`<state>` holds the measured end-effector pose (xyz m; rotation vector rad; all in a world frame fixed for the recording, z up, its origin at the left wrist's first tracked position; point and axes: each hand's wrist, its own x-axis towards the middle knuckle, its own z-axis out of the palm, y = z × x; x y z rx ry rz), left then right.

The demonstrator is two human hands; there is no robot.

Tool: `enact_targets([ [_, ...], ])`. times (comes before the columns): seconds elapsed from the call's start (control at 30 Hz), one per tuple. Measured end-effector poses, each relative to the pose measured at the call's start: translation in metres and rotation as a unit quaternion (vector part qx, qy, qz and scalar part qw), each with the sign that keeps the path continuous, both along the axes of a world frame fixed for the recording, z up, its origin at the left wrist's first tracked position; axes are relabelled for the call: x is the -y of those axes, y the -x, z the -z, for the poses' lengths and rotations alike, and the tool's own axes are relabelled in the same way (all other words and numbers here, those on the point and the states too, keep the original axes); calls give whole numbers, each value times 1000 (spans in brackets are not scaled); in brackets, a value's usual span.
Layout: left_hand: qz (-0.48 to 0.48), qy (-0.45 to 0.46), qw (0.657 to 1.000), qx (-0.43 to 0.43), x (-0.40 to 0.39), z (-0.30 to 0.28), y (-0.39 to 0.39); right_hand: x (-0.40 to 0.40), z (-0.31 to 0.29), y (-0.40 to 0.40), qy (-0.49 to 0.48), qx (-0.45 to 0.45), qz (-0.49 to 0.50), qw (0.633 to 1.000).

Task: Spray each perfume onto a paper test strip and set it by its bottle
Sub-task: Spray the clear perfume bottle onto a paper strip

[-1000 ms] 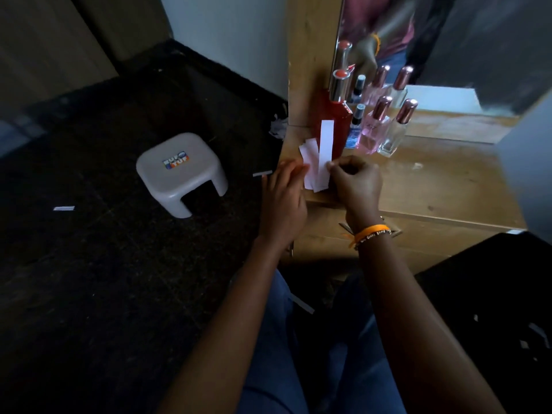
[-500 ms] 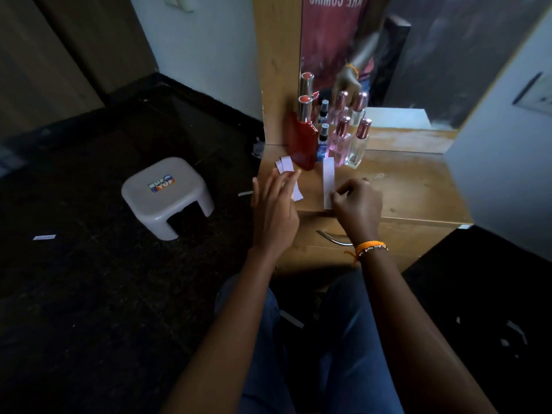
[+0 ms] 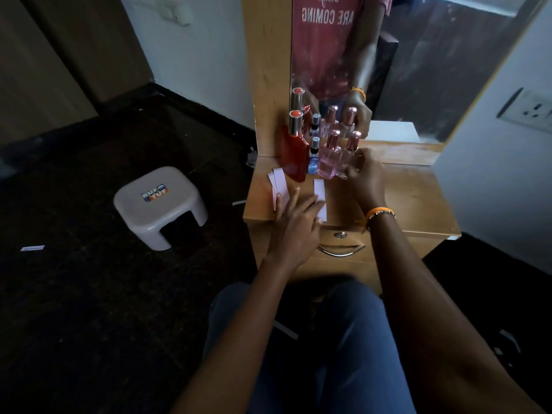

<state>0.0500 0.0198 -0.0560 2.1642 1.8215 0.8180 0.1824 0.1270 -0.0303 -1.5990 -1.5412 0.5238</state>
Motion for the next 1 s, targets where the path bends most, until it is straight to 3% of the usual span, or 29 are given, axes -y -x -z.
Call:
enact_targets([
  [0.13, 6, -7, 998, 62, -3, -5, -4, 16, 2, -7, -35, -41, 20, 998],
  [0.2, 11, -13, 986, 164, -4, -17, -9, 38, -3, -8, -65, -52, 4, 997],
  [0.33, 24, 77, 914, 397, -3, -43, -19, 85, -12, 0, -106, -25, -82, 991],
  [0.43, -13, 72, 926, 369, -3, -47, -17, 100, -11, 3, -94, 5, -122, 988],
  [0.53, -25, 46, 943, 330, 1, -47, -9, 100, -19, -6, -20, -33, -168, 985],
  [0.63, -13, 41, 960, 276, 4, -48, -4, 97, -35, -7, -45, -91, -152, 983],
  [0.8, 12, 49, 958, 282, 6, -48, -7, 87, -45, 8, -69, -63, -187, 978],
  [0.9, -22, 59, 950, 307, 6, -45, -3, 84, -47, 0, -104, -194, -136, 966],
  [0.93, -30, 66, 946, 317, 6, -45, -1, 80, -41, -5, -114, -190, -100, 970],
  [1.0, -32, 80, 934, 347, 6, -44, 3, 72, -20, -14, -97, -91, -49, 990],
])
